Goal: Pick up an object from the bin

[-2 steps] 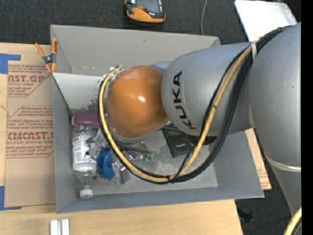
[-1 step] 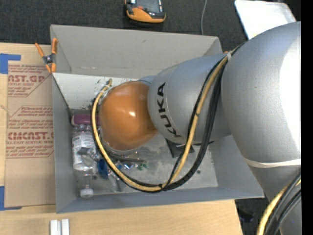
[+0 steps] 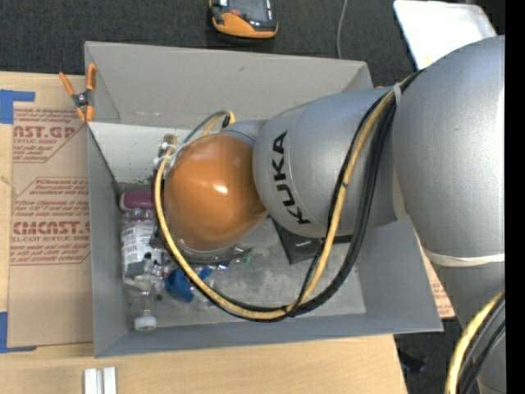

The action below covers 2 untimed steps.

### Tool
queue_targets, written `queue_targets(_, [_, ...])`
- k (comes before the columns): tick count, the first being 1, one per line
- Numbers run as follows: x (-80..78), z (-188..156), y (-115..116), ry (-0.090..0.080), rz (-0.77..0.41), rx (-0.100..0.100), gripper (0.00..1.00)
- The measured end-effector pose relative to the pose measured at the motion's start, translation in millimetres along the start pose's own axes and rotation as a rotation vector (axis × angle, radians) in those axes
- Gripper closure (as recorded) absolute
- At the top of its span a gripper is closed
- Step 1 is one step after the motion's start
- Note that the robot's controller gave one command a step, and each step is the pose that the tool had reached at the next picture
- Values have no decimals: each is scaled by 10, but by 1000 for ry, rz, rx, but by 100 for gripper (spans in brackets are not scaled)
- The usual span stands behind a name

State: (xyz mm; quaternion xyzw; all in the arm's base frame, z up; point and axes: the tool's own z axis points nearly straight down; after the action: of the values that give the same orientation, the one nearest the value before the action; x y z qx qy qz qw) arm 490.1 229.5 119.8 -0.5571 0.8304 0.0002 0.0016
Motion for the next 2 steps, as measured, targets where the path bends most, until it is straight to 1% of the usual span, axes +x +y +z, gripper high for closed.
queue_targets(1, [-28, -19, 88, -2, -100, -6, 0])
queue_targets(2, [9, 78, -54, -4, -208, -3, 0])
